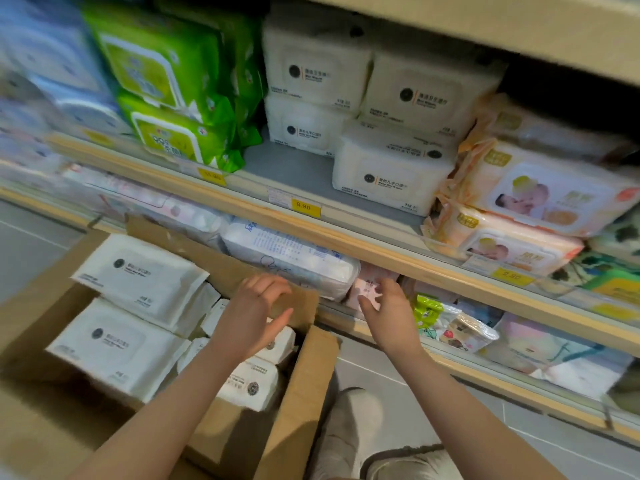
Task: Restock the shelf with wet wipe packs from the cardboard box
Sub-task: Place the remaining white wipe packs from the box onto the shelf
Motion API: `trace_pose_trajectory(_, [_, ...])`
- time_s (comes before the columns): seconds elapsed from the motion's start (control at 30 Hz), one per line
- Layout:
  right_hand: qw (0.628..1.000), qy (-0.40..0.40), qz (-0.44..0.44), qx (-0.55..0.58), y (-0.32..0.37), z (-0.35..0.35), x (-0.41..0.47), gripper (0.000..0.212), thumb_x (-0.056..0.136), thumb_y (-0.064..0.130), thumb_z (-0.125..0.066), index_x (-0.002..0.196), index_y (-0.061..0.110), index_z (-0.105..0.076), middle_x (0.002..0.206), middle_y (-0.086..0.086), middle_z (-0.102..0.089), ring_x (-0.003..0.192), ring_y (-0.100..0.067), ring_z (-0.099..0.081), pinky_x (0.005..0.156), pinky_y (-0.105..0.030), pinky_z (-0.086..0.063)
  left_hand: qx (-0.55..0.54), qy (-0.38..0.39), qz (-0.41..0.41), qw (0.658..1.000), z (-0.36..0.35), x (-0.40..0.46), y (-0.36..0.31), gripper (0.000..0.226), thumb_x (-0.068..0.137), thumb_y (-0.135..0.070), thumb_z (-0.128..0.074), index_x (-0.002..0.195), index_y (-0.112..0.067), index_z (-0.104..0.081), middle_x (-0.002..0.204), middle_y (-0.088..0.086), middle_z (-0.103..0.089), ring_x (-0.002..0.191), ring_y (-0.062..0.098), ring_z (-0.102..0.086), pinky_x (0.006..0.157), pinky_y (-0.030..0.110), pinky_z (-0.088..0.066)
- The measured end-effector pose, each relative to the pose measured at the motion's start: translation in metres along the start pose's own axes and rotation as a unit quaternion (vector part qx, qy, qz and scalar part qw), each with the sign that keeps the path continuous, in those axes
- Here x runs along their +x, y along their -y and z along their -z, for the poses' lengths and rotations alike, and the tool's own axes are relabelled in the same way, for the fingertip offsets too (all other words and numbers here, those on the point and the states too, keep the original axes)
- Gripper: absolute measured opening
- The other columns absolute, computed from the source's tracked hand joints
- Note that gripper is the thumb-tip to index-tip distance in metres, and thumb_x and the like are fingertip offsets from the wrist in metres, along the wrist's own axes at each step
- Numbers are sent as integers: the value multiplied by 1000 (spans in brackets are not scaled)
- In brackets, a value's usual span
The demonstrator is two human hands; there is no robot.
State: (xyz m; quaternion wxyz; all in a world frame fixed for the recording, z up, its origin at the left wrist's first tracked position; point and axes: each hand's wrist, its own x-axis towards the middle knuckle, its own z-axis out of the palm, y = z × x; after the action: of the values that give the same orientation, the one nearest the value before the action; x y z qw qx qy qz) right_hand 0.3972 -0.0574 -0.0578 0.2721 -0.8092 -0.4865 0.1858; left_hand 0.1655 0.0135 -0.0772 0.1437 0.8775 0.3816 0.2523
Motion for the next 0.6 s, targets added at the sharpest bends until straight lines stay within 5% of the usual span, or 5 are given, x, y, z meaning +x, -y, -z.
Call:
trace_pose_trajectory(0.17, [989, 72, 123, -29, 86, -7, -11, 40, 92, 32, -55, 127, 13, -49, 122, -7, -56, 112, -21, -54, 89, -32, -44, 53, -15, 118, 992, 62, -60, 55, 35, 80, -41, -51, 105, -18, -61, 107, 2, -63, 102, 18, -52, 88, 28, -37])
trace_pose_trajectory(0.37, [959, 184, 206, -71, 161, -61, -18, 49, 87, 43, -60, 127, 18, -46, 119, -3, -54, 105, -18, -53, 79, -26, -41, 143, 43, 275, 950, 109, -142, 116, 44, 79, -36, -69, 119, -19, -60, 124, -1, -59, 115, 22, -54, 102, 40, -39])
trace_pose_trajectory(0.5, [940, 236, 233, -72, 192, -112, -17, 56, 83, 44, -64, 128, 15, -46, 123, -3, -50, 115, -18, -47, 84, -25, -39, 183, 62, 352, 916, 120, -201, 146, 46, 82, -49, -54, 119, -21, -60, 124, -1, -59, 117, 21, -53, 107, 51, -32])
trace_pose_trajectory(0.6, [929, 270, 237, -84, 212, -148, -13, 70, 79, 48, -68, 135, 14, -41, 128, -4, -43, 123, -21, -40, 92, -28, -37, 174, 68, 374, 908, 108, -229, 146, 45, 87, -55, -38, 114, -28, -61, 119, -6, -60, 117, 17, -52, 112, 44, -18])
